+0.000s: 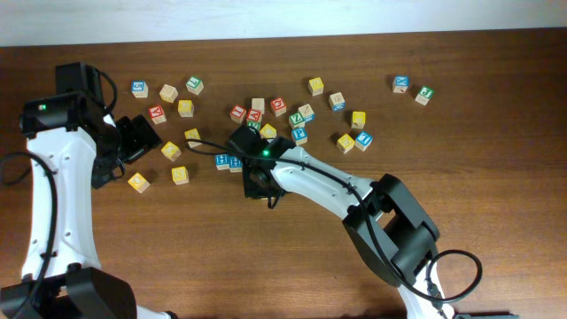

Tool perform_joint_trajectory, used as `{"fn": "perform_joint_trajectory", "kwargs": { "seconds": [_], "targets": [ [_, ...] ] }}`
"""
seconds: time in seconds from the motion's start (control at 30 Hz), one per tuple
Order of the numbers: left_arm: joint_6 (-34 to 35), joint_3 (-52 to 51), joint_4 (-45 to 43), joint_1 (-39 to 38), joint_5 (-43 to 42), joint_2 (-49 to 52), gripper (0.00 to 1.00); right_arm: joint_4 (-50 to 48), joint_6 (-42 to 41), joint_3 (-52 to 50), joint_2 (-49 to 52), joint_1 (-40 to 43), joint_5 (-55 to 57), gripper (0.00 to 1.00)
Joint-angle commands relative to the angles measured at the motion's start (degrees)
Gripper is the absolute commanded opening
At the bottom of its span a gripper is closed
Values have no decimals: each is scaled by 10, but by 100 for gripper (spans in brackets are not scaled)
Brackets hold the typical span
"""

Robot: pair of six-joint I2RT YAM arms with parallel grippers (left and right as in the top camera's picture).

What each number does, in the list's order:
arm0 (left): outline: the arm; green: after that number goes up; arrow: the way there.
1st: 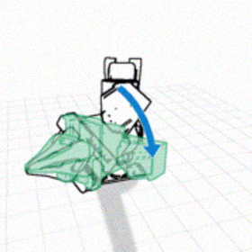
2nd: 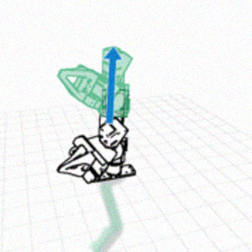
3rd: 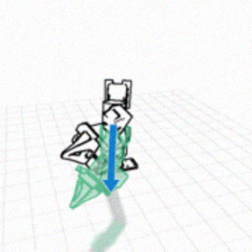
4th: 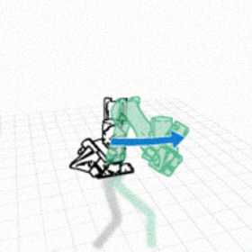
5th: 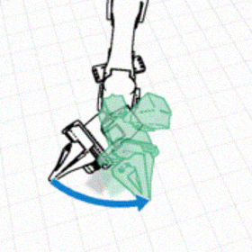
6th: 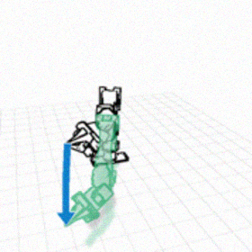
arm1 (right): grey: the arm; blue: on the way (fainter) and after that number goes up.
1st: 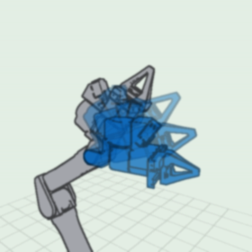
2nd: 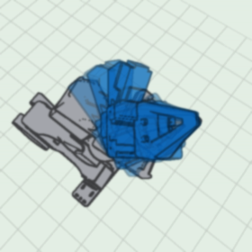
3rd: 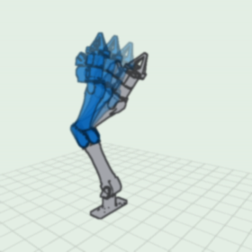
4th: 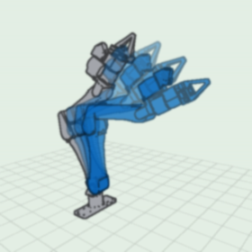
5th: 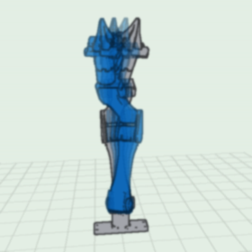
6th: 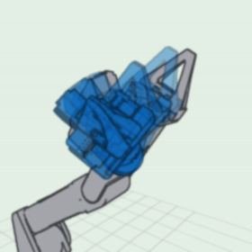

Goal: Spell out RSS
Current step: 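Carry the R block left and set it down at front center, then open the right gripper and retract it to the right side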

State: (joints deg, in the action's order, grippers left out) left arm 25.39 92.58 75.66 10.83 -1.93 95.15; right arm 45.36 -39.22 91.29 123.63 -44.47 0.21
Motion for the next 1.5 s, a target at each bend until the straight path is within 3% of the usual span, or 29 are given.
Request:
{"fn": "perform_joint_trajectory", "kwargs": {
  "seconds": [0.0,0.13,0.2,0.4,0.53,0.63,0.73,0.83,1.0,1.03,1.07,1.23,1.33,1.47],
  "targets": [
    [5,2,-1,-1,-2,0,99,7,-7,14,0,3,5,37],
    [5,2,-1,-1,-2,0,99,71,3,73,-15,38,3,40],
    [5,2,-1,-1,-2,0,99,106,52,118,-27,60,-15,46],
    [5,2,-1,-1,-2,0,99,198,73,207,-54,152,-8,49],
    [5,2,-1,-1,-2,0,99,228,199,188,-52,199,-150,56],
    [5,2,-1,-1,-2,0,99,212,199,134,-52,163,-146,66],
    [5,2,-1,-1,-2,0,99,143,166,82,-51,130,-141,66],
    [5,2,-1,-1,-2,0,99,163,160,95,-56,143,-104,70],
    [5,2,-1,-1,-2,0,99,277,161,163,-96,278,-9,81],
    [5,2,-1,-1,-2,0,99,279,161,164,-97,315,-10,85],
    [5,2,-1,-1,-2,0,99,287,161,159,-97,355,-10,98],
    [5,2,-1,-1,-2,0,99,285,165,158,-97,459,40,98],
    [5,2,-1,-1,-2,0,99,284,164,158,-97,506,8,98],
    [5,2,-1,-1,-2,0,99,284,165,158,-97,513,-3,98]
  ]
}}
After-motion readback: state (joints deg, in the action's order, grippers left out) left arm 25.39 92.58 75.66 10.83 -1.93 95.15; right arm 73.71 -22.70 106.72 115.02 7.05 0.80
